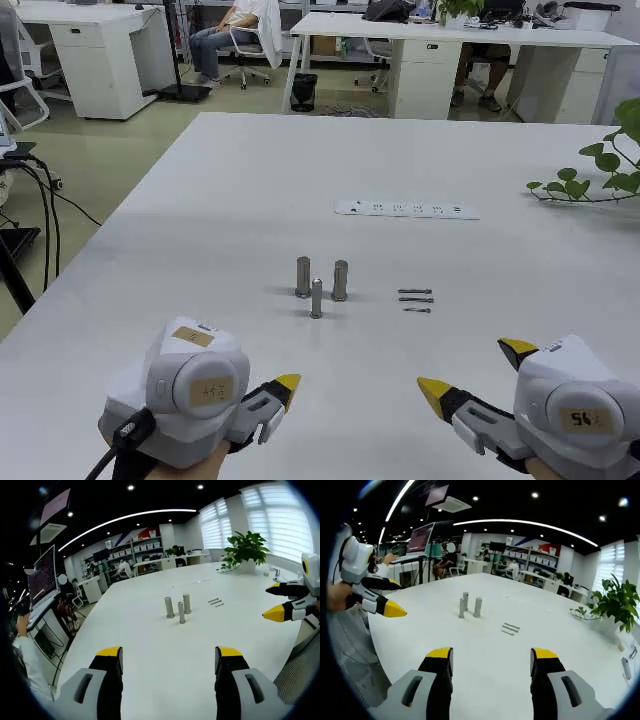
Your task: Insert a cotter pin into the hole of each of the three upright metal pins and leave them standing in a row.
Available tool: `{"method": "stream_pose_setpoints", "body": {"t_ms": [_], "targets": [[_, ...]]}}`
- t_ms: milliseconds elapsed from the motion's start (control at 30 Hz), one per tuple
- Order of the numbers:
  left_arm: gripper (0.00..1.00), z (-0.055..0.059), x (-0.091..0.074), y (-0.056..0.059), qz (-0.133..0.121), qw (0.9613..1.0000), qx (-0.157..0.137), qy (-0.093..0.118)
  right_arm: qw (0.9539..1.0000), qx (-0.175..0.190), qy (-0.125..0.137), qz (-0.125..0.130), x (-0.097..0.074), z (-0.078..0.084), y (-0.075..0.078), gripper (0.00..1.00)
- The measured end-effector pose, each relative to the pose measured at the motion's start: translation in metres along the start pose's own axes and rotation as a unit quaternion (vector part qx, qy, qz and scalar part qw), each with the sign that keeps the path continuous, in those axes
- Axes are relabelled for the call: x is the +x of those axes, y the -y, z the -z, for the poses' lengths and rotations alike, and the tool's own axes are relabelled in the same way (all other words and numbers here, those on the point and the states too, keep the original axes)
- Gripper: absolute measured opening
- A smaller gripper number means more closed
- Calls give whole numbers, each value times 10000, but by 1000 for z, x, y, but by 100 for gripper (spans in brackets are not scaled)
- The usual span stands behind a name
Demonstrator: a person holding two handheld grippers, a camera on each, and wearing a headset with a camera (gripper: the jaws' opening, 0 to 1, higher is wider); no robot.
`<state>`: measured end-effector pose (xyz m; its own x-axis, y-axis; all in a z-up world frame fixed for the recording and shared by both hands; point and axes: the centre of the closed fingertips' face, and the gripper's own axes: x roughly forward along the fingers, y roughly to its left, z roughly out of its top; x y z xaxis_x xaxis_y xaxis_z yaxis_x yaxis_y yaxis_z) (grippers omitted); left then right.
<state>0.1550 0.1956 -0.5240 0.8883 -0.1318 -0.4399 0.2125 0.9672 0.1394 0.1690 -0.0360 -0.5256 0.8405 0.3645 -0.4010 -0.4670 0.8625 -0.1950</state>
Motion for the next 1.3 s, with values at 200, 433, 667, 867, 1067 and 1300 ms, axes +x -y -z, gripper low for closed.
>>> {"method": "stream_pose_setpoints", "body": {"t_ms": [200,433,667,867,1067,1300], "targets": [[72,1,0,0,1,10000,0,-16,10000,-14,-28,-5,0,1,0,58],[71,1,0,1,14,10000,12,-19,10000,1,-19,-19,0,1,0,58],[71,0,0,1,15,10000,26,-17,10000,-9,0,-49,0,0,-2,58],[71,0,0,1,19,10000,42,-13,10000,-39,-3,-78,1,0,-3,58],[70,0,0,2,24,10000,52,-9,9999,-40,3,-104,1,0,-4,57],[70,0,0,1,22,10000,61,-7,9999,-3,60,-142,1,-2,-6,57]]}}
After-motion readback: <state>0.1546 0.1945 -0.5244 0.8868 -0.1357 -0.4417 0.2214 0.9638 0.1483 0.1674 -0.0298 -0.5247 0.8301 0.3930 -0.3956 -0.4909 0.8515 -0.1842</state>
